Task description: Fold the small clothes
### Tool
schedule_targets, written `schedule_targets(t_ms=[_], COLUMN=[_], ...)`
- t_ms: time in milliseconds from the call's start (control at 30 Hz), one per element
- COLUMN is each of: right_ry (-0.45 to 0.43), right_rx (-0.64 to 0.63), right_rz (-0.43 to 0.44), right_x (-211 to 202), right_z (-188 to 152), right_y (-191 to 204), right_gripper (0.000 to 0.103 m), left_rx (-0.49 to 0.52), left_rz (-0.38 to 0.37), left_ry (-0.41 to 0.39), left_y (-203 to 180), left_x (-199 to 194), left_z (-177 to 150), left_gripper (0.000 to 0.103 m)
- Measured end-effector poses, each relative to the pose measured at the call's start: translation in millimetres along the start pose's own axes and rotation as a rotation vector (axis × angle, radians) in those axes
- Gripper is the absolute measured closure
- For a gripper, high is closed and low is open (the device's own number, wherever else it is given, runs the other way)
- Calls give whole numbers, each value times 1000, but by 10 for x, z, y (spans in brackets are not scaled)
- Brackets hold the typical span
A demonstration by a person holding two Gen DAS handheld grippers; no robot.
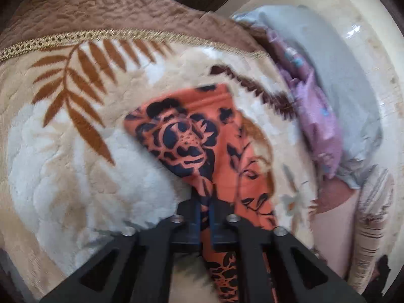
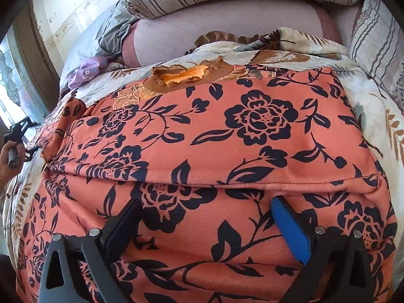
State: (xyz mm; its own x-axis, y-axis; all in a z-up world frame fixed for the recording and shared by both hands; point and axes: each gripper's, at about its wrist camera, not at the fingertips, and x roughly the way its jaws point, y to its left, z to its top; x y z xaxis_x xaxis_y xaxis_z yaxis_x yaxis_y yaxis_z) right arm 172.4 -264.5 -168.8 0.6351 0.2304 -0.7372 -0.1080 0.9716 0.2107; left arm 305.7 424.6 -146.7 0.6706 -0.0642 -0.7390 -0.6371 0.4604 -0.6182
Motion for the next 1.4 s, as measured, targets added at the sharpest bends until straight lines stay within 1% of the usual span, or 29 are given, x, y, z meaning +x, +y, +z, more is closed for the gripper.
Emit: schedule_targets(t_ms=[33,67,100,133,167,233,300,333,400,433,467,567,600,633,667,700,733,767,800,833,933,1000,1067,1133,1200,1267,1333,1367,1400], right_ry=[-1,-1,-2,-4,-6,-11,-16,-18,-22,-23,-26,-36,-40,-45,-51,-57,-63,-68,-72,-78,-78,-83,-94,-132,-122,-92,4,61,125], right_rx=[1,2,4,7,10,18,26,31,42,46,53,78,89,101,115,130,145,158,170,178,187,221,324,412,455,462,446,446,434], right_rz=[1,2,5,8,12,20,31,38,51,57,65,99,113,128,146,164,184,200,215,225,231,241,285,321,309,270,152,102,56], right_x=[0,-5,-8,-9,-10,-13,-16,-19,-26,-30,-37,-58,-64,-72,-83,-94,-104,-114,-121,-129,-135,-184,-312,-470,-503,-404,-133,21,179], right_z=[-1,-2,-4,-4,-6,-10,-11,-10,-9,-8,-7,-6,-6,-8,-9,-11,-12,-17,-17,-17,-7,5,30,109,274,492,678,726,755], right_y=[-5,-5,-8,-12,-16,-25,-39,-47,-62,-70,-81,-130,-153,-176,-203,-231,-262,-289,-309,-323,-325,-360,-489,-598,-660,-704,-737,-759,-751], right_gripper=[1,1,1,1,1,1,1,1,1,1,1,1,1,1,1,1,1,1,1,1,1,3,3,3,3,3,5,8,21], left_rx=[9,57,141,233,310,476,659,745,913,971,1034,1164,1226,1291,1318,1342,1349,1334,1300,1257,1164,1101,1018,936,840,750,686,664,649], left_rz=[6,49,88,93,74,-22,-135,-187,-298,-344,-383,-434,-428,-407,-375,-337,-276,-225,-216,-223,-248,-211,-154,-109,-91,-102,-92,-112,-131], left_ry=[-10,-26,-60,-108,-147,-214,-284,-312,-321,-306,-267,-147,-79,17,86,153,206,248,265,258,138,14,-64,-60,-37,-18,7,19,18], left_y=[-9,-104,-271,-483,-692,-1215,-1778,-2033,-2473,-2620,-2759,-2936,-2959,-2961,-2906,-2817,-2724,-2609,-2509,-2388,-2142,-1966,-1743,-1476,-1213,-992,-901,-898,-901], left_x=[-21,-73,-175,-333,-491,-914,-1374,-1583,-1910,-1997,-2023,-1837,-1661,-1450,-1256,-1058,-881,-767,-741,-789,-1073,-1192,-1180,-1082,-947,-851,-775,-765,-759], left_z=[6,-12,-63,-152,-257,-593,-1084,-1361,-2057,-2379,-2750,-3722,-4065,-4347,-4559,-4733,-4828,-4837,-4769,-4636,-4155,-3778,-3416,-3100,-2874,-2755,-2655,-2619,-2604], left_gripper=[97,97,97,97,97,97,97,97,97,97,96,90,63,43,20,20,20,22,22,22,22,21,20,21,21,21,21,21,21])
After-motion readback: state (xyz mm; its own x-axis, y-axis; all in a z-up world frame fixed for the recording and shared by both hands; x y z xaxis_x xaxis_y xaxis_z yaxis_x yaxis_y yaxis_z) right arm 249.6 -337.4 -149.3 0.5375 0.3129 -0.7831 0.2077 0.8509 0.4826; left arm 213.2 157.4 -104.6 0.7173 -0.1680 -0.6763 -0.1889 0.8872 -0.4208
